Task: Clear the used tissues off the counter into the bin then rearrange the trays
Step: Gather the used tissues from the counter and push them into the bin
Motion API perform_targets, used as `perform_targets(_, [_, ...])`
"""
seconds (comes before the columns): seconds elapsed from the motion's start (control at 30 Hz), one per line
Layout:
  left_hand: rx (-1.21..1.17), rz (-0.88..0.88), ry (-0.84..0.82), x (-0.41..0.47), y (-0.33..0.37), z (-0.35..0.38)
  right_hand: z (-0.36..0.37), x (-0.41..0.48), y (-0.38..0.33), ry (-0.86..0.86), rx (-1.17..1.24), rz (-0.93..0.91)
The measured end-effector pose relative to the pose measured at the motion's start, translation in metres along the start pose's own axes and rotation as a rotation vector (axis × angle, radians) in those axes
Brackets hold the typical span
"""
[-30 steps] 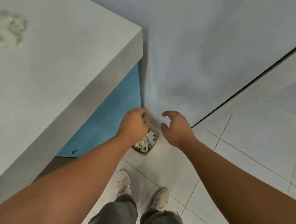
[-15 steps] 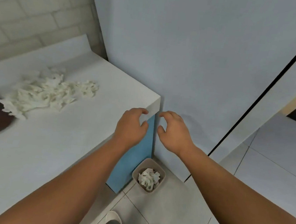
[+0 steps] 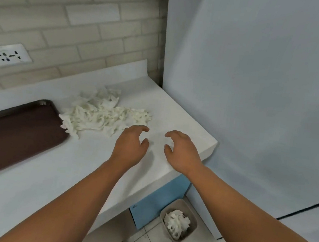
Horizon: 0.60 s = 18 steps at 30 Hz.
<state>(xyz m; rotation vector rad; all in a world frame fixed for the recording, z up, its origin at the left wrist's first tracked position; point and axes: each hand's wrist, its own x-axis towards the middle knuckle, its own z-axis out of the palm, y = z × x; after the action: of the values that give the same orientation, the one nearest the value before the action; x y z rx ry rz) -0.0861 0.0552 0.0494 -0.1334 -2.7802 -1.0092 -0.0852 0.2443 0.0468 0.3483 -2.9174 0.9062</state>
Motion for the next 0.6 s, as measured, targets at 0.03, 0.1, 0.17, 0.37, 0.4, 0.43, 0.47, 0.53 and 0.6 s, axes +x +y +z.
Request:
perform_targets(0.03, [0.011,-0.016,0.001,0.007,-0.013,-0.004,0.008,0.013,-0.004,-0.016,0.001,-0.006])
perform_targets(0.1, [0.048,-0.047,-0.002,0.021,-0.038,-0.011,0.024,0.037,-0.012,-0.054,-0.003,-0.01])
perform_targets(0.17, [0.092,-0.065,0.004,0.034,-0.062,-0.015,0.041,0.06,-0.021,-0.079,-0.012,-0.017])
perform_targets(0.37, [0.256,-0.122,-0.003,0.064,-0.13,-0.025,0.087,0.111,-0.046,-0.131,-0.044,-0.03])
perform_targets(0.4, [0.27,-0.109,-0.031,0.067,-0.139,-0.024,0.092,0.117,-0.048,-0.128,-0.048,-0.028])
perform_targets(0.43, [0.284,-0.088,-0.062,0.07,-0.146,-0.023,0.097,0.121,-0.049,-0.123,-0.054,-0.027])
perform_targets(0.47, [0.306,-0.055,-0.088,0.072,-0.152,-0.021,0.101,0.125,-0.049,-0.116,-0.062,-0.025])
perform_targets(0.53, [0.335,0.012,-0.106,0.075,-0.16,-0.016,0.107,0.13,-0.048,-0.104,-0.08,-0.017])
perform_targets(0.6, [0.303,0.039,-0.087,0.076,-0.165,-0.013,0.111,0.135,-0.048,-0.089,-0.084,-0.008])
